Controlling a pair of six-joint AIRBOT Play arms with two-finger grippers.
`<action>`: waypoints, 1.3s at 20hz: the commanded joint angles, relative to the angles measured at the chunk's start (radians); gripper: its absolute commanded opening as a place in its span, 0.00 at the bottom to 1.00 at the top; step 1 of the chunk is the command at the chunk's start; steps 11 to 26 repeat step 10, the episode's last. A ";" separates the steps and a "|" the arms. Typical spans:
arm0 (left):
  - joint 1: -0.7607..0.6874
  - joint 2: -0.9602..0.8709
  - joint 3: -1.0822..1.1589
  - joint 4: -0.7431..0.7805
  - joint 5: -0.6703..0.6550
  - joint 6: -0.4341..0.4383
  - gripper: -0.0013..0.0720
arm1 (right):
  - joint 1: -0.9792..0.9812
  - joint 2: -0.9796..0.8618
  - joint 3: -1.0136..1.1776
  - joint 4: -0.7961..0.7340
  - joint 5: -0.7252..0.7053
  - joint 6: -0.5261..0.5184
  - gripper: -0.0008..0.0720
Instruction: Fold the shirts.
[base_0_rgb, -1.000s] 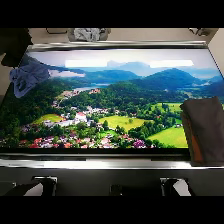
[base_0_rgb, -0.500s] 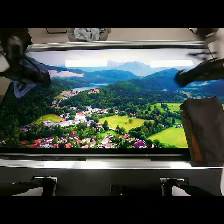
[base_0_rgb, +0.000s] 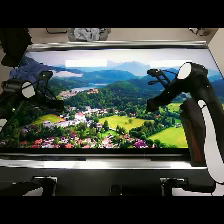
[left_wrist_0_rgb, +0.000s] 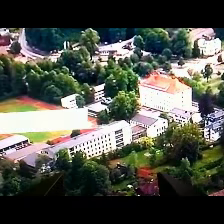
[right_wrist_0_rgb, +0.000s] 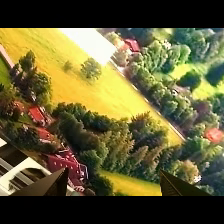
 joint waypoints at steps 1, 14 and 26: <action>-0.001 0.003 -0.021 -0.002 0.008 -0.003 0.98 | 0.007 -0.007 -0.004 -0.006 0.018 0.003 0.93; -0.001 0.003 -0.021 -0.002 0.008 -0.003 0.98 | 0.007 -0.007 -0.004 -0.008 0.034 0.003 0.93; -0.001 0.003 -0.021 -0.002 0.008 -0.003 0.98 | 0.007 -0.007 -0.004 -0.008 0.034 0.003 0.93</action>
